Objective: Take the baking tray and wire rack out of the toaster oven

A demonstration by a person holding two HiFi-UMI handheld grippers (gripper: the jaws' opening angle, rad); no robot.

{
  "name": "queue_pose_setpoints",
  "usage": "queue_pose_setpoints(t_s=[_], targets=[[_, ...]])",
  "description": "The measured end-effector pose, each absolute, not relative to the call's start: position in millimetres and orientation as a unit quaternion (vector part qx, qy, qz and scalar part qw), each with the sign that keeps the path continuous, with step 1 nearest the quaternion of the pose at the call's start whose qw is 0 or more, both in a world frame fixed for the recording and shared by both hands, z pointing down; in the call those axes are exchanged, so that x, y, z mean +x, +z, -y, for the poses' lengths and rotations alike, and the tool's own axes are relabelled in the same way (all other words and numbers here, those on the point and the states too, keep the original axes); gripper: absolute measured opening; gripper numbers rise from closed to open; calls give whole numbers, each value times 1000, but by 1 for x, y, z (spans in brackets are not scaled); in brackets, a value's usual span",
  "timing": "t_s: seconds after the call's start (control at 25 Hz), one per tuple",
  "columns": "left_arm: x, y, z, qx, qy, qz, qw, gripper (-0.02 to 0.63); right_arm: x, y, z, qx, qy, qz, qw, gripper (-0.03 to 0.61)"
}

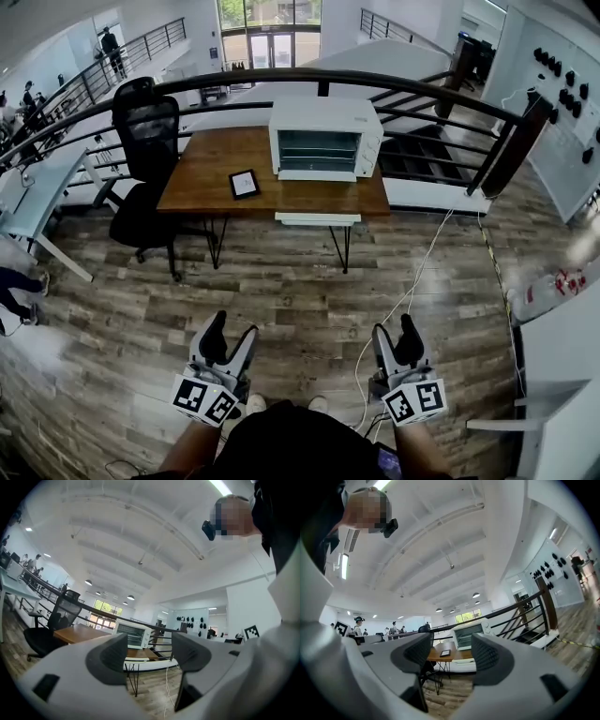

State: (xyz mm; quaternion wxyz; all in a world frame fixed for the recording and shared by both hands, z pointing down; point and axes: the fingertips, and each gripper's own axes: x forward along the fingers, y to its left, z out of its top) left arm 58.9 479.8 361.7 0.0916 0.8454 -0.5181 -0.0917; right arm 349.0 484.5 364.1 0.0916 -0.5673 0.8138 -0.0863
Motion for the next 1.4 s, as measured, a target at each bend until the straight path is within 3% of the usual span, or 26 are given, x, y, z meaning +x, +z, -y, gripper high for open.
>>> queue_pose_setpoints(t_s=[0.68,1.12,1.4], targets=[[108,363,-468,826,-78,553,81,285,407,382,-466,-550,-110,-823,92,229],[107,363,-367,844,-103,519,92,285,386,354,-389,-565,-69,-819,77,230],[69,356,-299,850,-103,508,90,285,347,357,-325,-570,-78,-816,60,224]])
